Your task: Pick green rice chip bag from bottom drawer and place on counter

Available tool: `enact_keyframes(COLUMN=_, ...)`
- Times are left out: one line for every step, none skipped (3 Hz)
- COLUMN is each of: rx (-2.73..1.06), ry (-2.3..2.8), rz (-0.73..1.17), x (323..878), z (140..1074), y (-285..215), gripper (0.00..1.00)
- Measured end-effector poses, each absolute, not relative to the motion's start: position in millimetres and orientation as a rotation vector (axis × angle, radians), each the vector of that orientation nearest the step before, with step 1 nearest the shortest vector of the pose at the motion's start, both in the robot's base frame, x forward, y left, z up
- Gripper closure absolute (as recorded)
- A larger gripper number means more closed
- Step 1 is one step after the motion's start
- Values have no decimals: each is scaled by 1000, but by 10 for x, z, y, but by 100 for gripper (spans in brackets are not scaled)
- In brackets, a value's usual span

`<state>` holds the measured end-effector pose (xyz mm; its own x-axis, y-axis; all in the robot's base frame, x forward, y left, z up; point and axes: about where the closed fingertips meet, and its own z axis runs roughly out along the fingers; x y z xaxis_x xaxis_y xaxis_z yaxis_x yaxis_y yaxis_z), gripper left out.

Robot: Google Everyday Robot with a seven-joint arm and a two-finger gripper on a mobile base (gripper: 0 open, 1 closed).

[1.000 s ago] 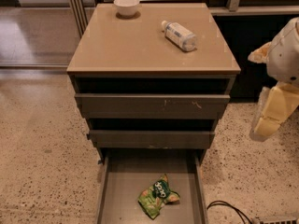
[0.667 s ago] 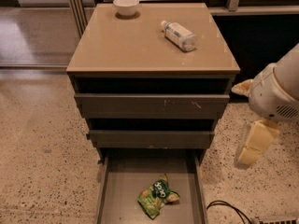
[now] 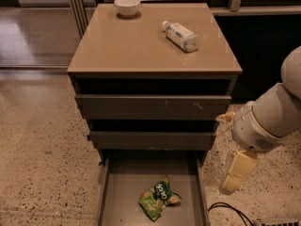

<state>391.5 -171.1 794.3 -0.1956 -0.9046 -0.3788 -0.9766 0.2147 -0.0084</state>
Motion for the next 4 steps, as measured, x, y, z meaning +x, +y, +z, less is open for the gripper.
enact_keyframes(rx=-1707, ry=2204, rz=326, x=3879, z=7730, y=-1643, gripper=0)
enact_keyframes(rx=-1640, ry=2264, rz=425, x=3721, z=6972, y=-1301, gripper=0)
enact_keyframes(rx=-1588, ry=2294, rz=513, x=3731, z=6286, y=-926, gripper=0)
enact_keyframes(rx=-1519, ry=2267, rz=467, x=3930, z=6256, y=-899, gripper=0)
